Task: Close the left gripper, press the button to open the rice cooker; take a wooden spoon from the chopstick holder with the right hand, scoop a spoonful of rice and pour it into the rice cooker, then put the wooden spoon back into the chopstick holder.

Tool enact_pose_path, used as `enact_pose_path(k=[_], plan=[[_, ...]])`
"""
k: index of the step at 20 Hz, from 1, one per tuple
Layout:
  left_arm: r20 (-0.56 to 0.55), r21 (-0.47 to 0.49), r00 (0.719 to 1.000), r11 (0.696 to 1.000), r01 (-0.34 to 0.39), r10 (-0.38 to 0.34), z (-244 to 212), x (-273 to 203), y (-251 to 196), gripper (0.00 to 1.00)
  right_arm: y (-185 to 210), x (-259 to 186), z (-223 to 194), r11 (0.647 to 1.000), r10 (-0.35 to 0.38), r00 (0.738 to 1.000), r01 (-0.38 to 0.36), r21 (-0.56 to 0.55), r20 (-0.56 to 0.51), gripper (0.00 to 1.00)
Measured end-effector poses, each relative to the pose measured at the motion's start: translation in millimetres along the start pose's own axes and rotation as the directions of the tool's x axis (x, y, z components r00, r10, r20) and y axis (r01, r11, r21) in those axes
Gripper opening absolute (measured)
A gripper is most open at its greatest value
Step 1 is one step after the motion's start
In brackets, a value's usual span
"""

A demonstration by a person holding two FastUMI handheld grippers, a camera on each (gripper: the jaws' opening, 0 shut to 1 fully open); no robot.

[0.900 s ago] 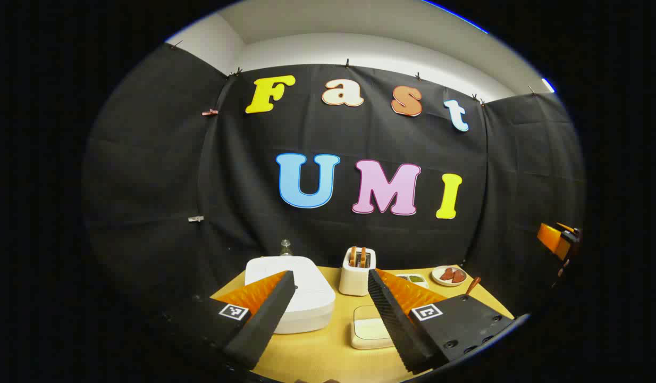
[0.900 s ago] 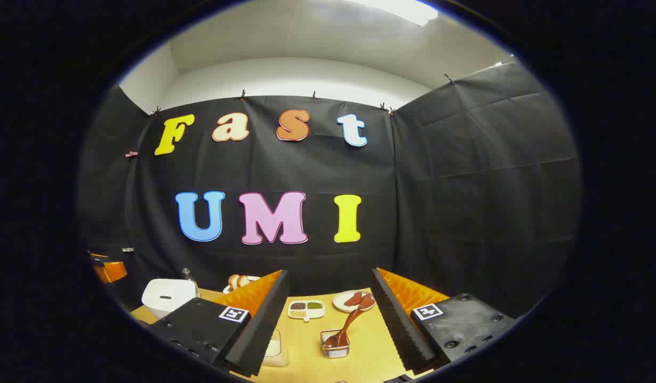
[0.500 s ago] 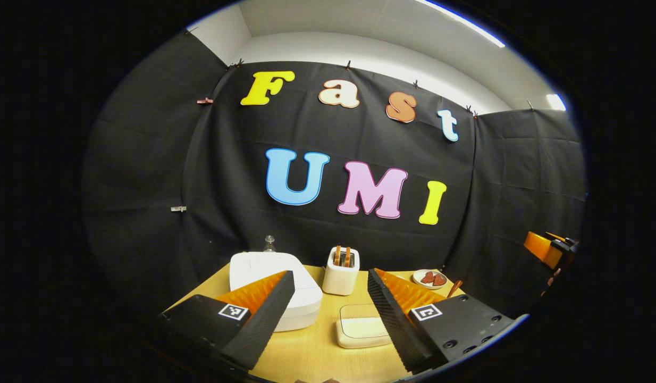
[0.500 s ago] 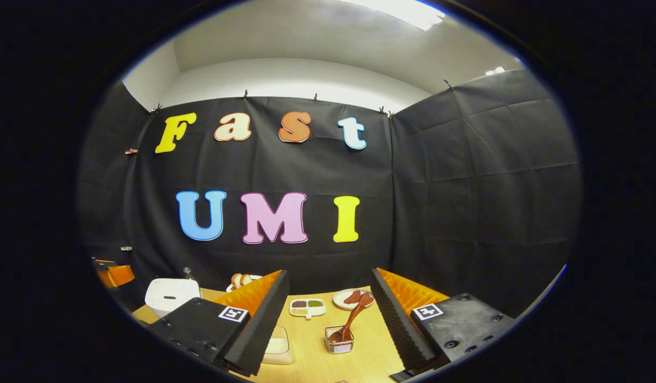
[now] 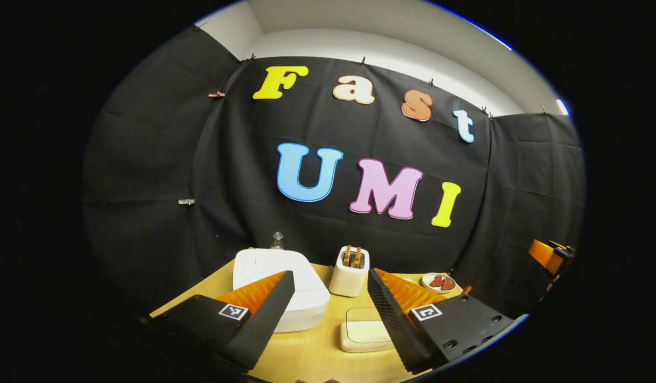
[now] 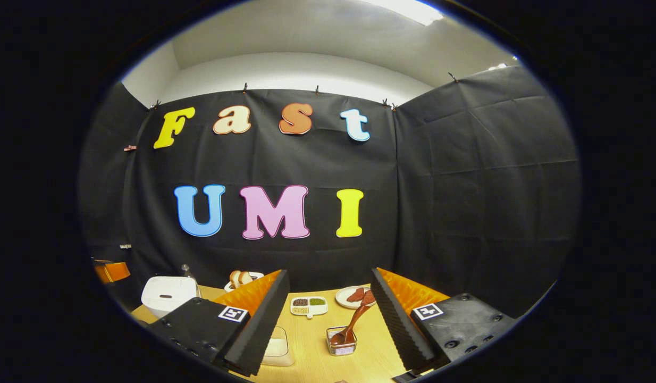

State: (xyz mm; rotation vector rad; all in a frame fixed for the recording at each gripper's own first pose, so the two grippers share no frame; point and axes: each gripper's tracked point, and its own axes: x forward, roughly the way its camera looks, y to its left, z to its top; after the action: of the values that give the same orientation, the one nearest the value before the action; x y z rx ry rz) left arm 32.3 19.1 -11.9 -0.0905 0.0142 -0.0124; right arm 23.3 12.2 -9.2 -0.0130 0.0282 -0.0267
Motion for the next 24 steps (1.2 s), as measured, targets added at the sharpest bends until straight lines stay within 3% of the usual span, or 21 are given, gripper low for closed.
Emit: enact_pose_path(k=[11,14,18,19,23,24], plan=[[-0.017,0.064,0.990,0.989,-0.136,0.138,16,52,47,0.93,-14,41,-30,1.000,0.008,0.997,-0.007,0.019,-0.076,0.97],[-0.072,0.007,0.992,0.995,-0.102,0.103,13,76,59,0.88,-21,48,-41,0.999,-0.006,0.995,0.009,0.035,-0.103,0.96],[-0.130,-0.002,0.988,0.997,-0.083,0.082,-2,111,79,0.75,-31,51,-64,0.999,-0.031,0.988,0.034,0.018,-0.154,0.96],[-0.148,0.009,0.986,0.997,-0.080,0.081,-7,122,84,0.62,-30,51,-69,0.999,-0.030,0.985,0.033,0.018,-0.170,0.96],[-0.226,0.023,0.972,0.998,-0.056,0.059,-31,159,89,0.33,-35,54,-86,0.999,-0.036,0.978,0.035,-0.005,-0.206,0.96],[-0.236,0.040,0.970,0.998,-0.055,0.063,-37,168,91,0.29,-38,54,-89,0.999,-0.039,0.976,0.038,-0.009,-0.212,0.96]])
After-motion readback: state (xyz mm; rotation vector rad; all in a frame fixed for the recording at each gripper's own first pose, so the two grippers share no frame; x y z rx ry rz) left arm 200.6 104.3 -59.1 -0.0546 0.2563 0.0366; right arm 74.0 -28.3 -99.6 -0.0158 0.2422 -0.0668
